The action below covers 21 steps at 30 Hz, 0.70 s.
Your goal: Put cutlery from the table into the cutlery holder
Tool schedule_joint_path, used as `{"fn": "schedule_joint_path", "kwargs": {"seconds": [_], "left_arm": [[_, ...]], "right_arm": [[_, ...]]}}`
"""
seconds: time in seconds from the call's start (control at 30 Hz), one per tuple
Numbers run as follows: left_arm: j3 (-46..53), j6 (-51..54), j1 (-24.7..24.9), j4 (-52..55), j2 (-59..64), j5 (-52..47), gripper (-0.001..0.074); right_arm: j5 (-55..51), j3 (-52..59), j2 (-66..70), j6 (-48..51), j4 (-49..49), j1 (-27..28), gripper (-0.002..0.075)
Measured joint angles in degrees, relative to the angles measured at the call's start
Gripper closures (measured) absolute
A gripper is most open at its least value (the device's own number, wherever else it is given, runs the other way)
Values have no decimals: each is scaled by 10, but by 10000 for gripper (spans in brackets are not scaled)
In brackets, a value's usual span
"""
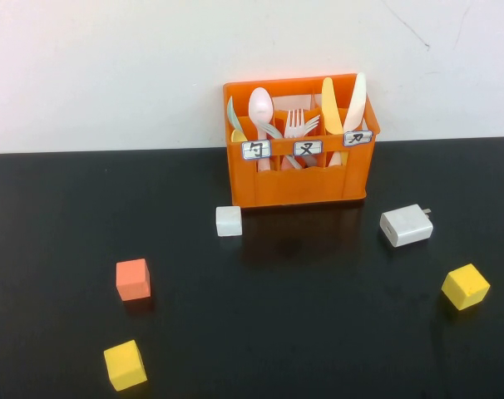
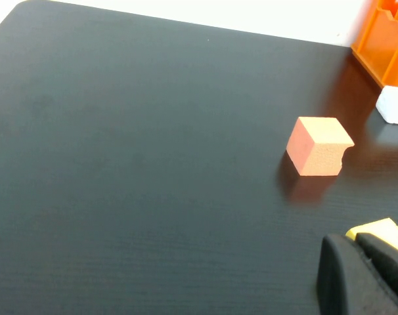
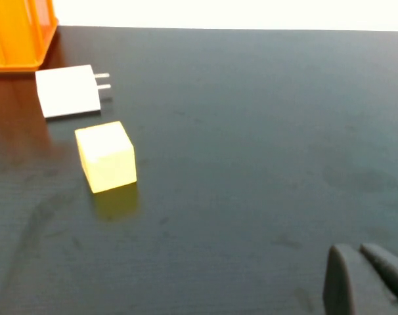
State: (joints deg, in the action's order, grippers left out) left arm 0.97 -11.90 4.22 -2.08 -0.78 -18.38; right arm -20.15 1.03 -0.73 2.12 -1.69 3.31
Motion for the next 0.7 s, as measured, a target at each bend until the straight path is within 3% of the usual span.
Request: {"fn": "schedule_joint_path", "kwargs": {"seconds": [0.7], "left_arm": [[0, 0, 0, 0, 0, 0, 736]], "right_arm": [[0, 0, 0, -5, -3, 0, 728]]}}
